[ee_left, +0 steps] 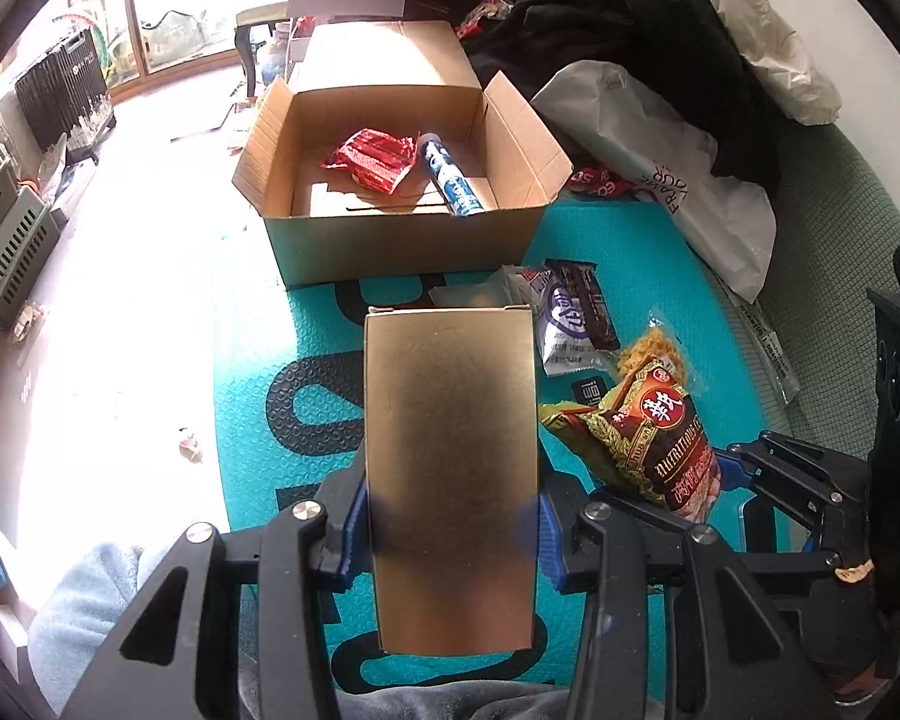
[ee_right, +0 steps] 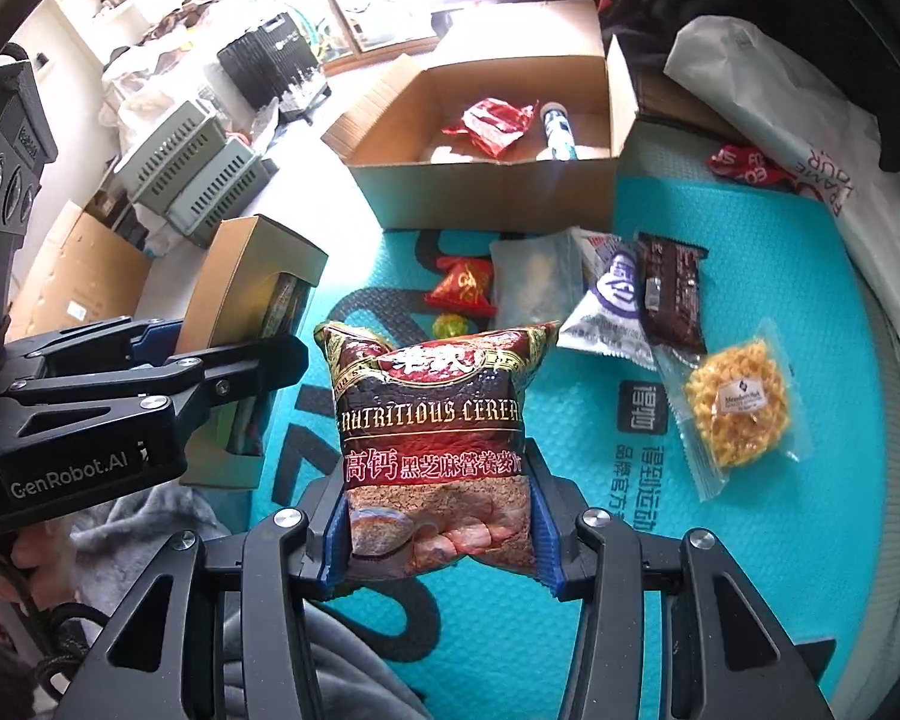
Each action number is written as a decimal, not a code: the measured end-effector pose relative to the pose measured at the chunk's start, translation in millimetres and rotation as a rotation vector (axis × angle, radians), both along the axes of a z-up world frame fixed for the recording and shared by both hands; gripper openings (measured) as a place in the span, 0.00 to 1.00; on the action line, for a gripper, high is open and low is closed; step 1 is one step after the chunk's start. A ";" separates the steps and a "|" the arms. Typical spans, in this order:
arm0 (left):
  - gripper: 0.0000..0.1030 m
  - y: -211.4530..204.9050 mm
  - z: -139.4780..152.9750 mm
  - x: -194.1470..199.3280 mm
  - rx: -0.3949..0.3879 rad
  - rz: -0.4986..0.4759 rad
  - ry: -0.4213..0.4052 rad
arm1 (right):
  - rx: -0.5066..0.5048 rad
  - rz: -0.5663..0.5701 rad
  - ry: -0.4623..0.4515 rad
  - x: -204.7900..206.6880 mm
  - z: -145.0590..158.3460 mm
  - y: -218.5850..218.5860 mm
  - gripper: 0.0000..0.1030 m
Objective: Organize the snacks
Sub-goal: 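Carry the tan box and cereal packet into the cardboard box and release them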
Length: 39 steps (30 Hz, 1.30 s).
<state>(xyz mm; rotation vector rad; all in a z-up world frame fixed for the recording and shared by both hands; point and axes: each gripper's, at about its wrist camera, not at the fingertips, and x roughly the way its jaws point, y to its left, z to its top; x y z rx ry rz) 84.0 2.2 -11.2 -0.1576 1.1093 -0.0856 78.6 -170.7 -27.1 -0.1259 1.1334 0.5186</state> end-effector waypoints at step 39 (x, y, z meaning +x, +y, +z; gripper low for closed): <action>0.42 75.0 -38.2 229.0 0.120 0.105 -0.074 | -0.055 -0.057 -0.147 243.0 -2.8 75.4 0.46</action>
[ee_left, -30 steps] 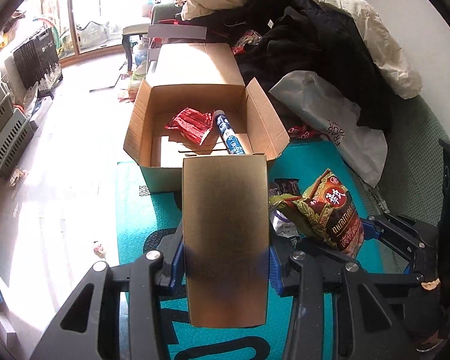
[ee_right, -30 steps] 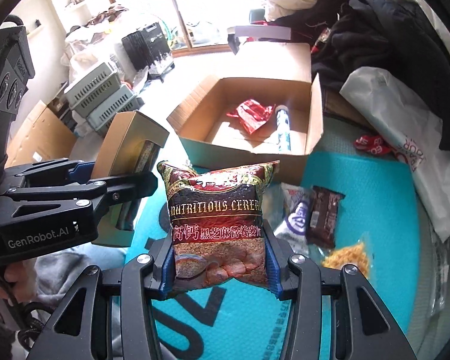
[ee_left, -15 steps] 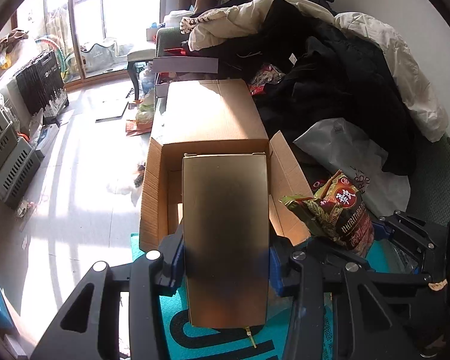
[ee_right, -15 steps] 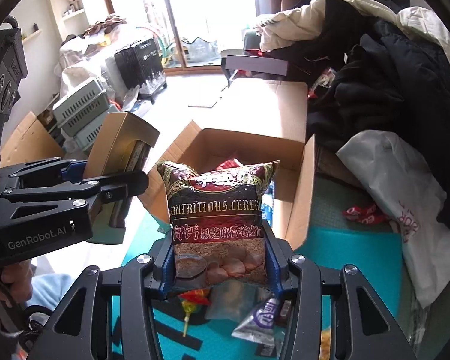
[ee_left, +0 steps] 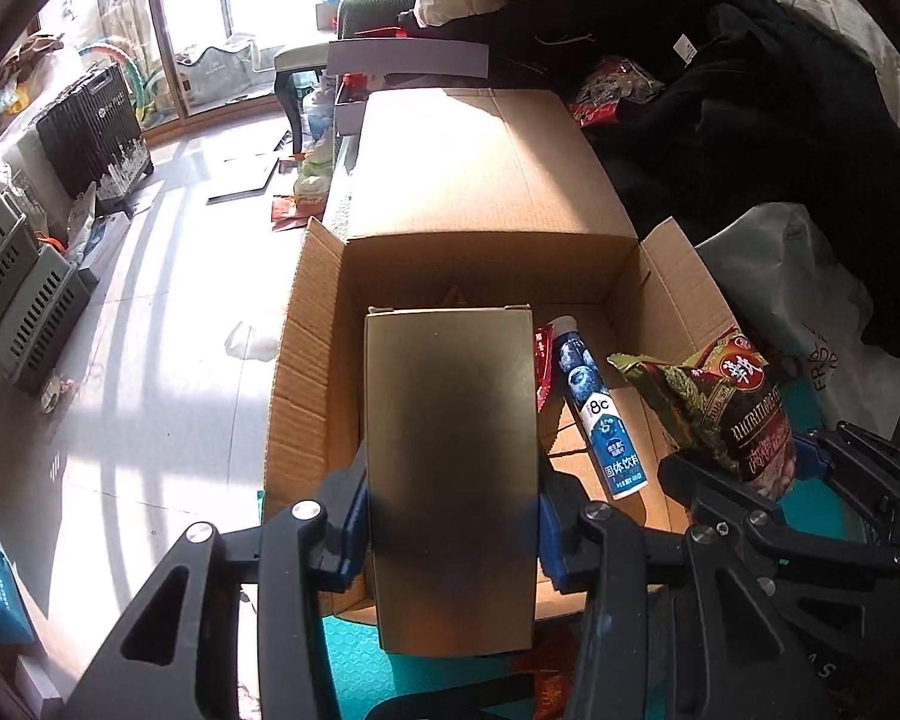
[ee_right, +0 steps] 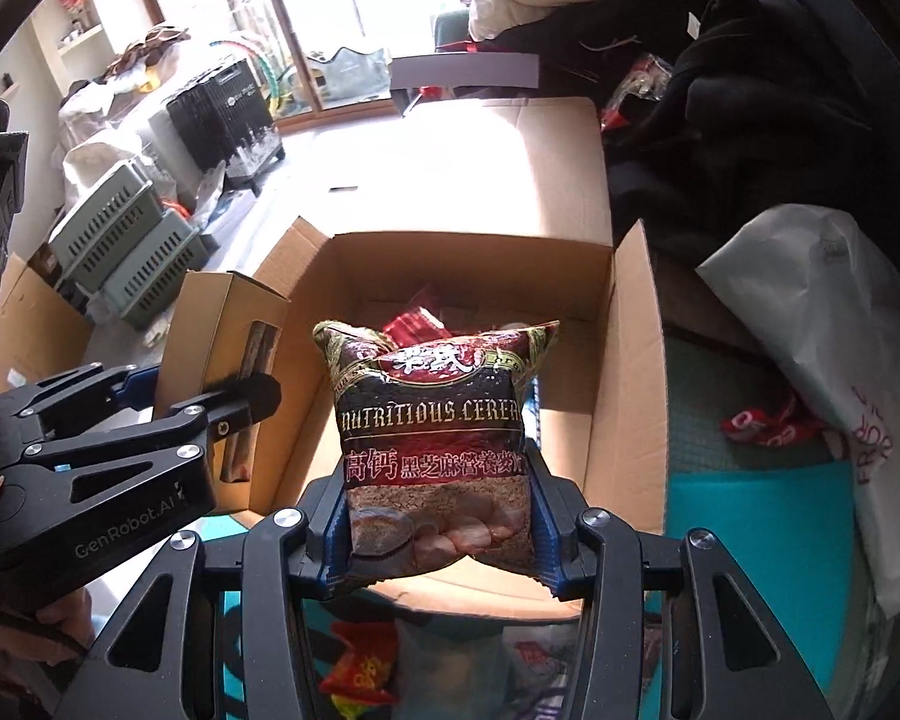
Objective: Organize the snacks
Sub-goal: 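Carry the tan box and cereal packet into the cardboard box and release them, then withdraw both open tools from the box back toward the snacks on the mat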
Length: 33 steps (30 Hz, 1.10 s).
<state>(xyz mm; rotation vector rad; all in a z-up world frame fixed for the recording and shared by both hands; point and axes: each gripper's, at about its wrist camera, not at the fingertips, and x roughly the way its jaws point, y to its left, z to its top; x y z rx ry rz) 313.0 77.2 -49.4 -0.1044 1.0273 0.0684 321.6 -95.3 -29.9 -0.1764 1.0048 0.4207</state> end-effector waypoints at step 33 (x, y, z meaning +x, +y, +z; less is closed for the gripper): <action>0.44 -13.8 55.7 -19.2 0.135 0.004 -0.028 | -0.185 -0.074 -0.079 -24.8 44.6 -12.9 0.65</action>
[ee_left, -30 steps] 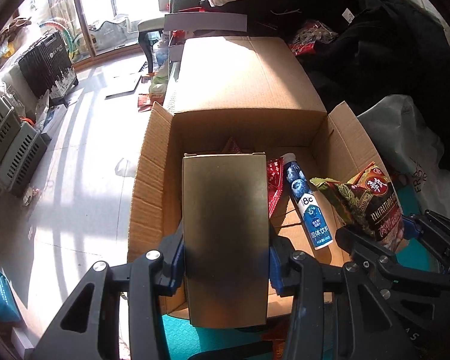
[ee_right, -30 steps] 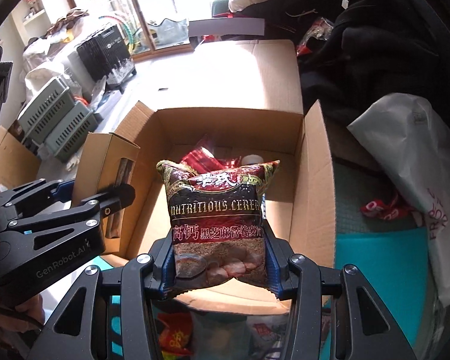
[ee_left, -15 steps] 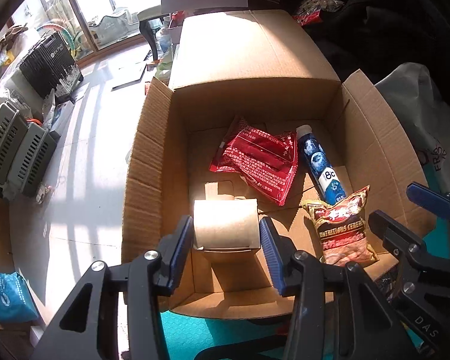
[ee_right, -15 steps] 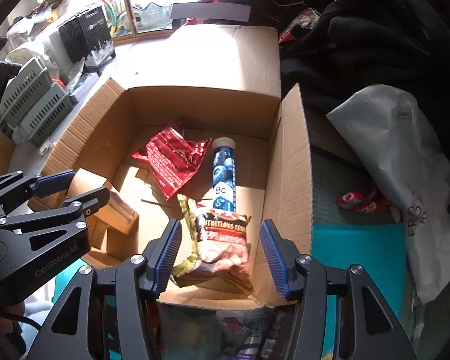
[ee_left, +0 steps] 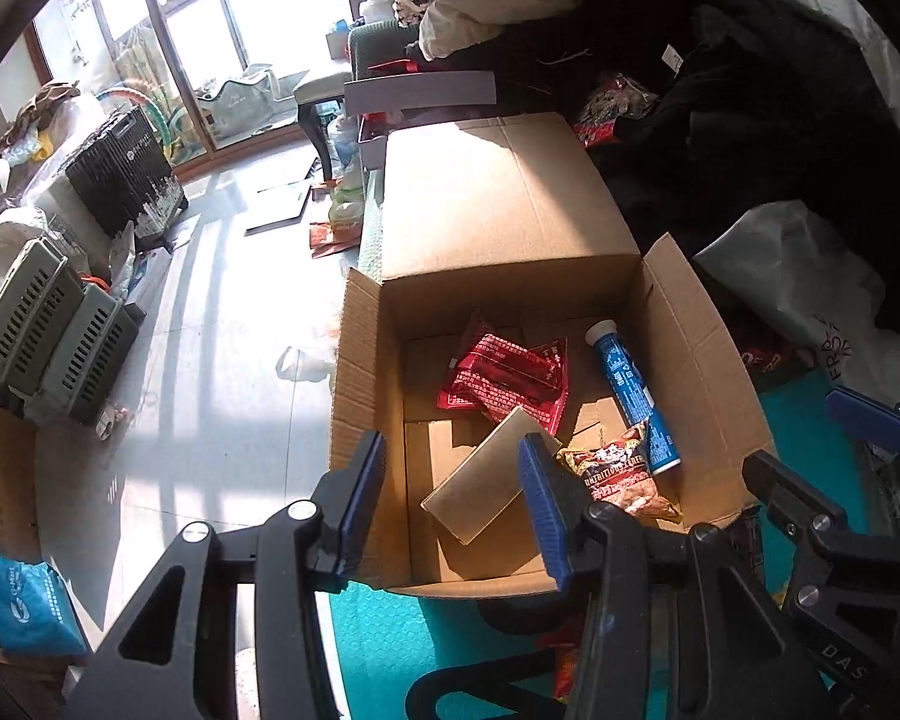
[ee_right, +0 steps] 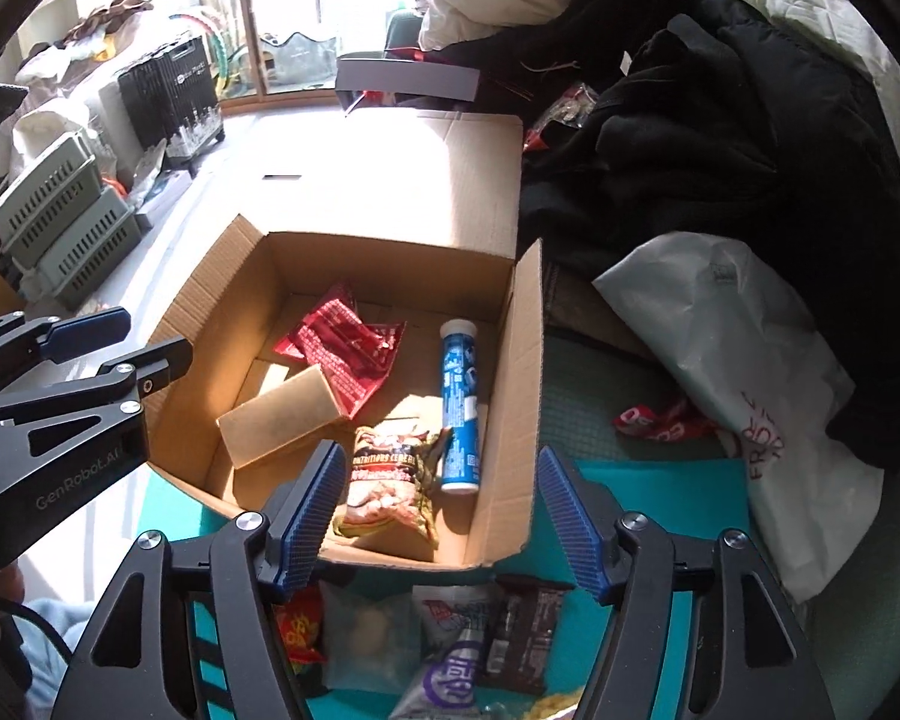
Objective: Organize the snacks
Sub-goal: 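Withdraw both open tools from the box back toward the snacks on the mat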
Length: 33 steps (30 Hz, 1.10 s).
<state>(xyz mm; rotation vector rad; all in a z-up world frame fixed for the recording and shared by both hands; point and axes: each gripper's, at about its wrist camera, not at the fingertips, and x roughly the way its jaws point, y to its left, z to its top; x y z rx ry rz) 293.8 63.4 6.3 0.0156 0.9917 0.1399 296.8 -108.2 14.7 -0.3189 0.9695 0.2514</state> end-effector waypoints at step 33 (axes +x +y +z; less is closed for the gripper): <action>0.44 -43.7 142.0 -173.1 -0.068 -0.135 -0.260 | 0.027 0.032 -0.291 -177.1 142.5 -33.2 0.84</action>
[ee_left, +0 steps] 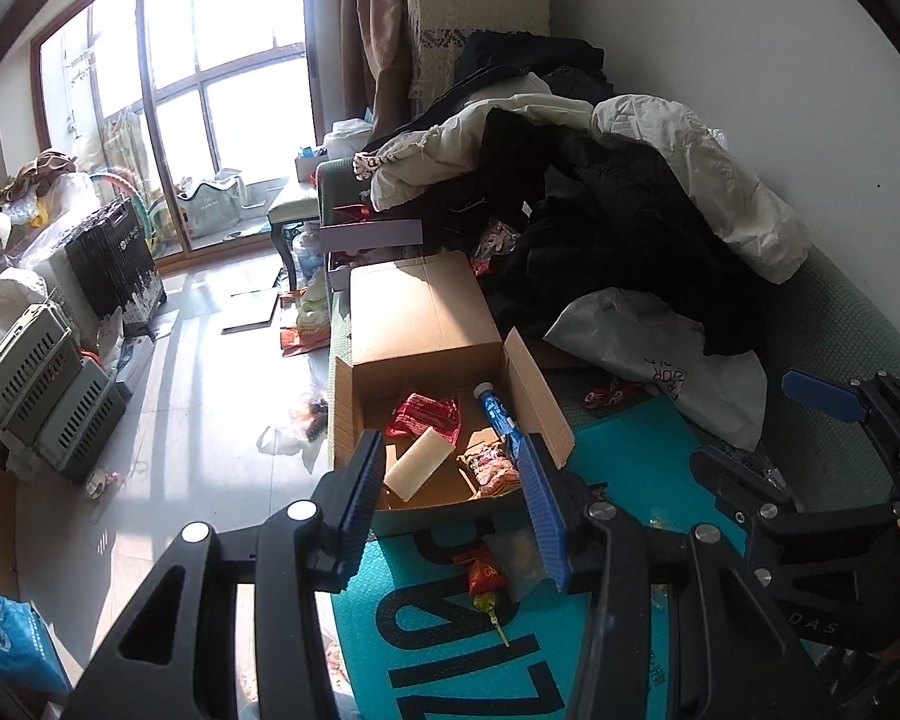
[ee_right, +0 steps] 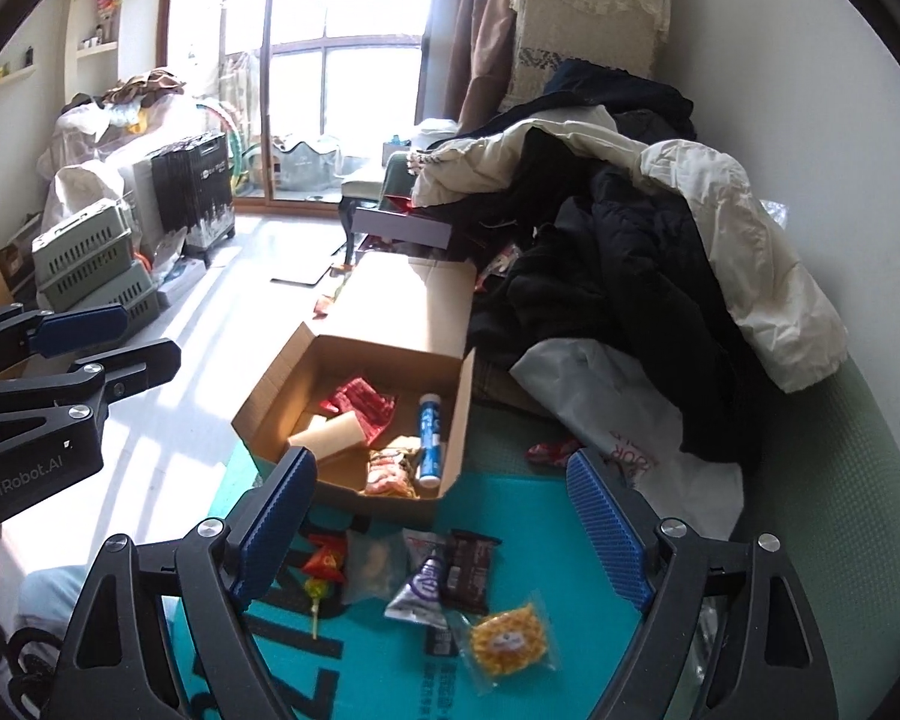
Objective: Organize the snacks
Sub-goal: 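Withdraw both open tools from the box back toward the snacks on the mat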
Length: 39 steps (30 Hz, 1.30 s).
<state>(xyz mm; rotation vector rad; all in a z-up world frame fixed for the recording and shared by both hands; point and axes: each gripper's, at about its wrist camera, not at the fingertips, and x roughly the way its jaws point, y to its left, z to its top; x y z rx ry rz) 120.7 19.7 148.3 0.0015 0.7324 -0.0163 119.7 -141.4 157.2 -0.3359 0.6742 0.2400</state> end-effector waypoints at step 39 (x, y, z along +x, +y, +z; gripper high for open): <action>0.44 -18.3 -216.1 -51.9 -0.021 -0.006 0.364 | 0.011 -0.082 0.350 -51.6 -205.9 -61.3 0.84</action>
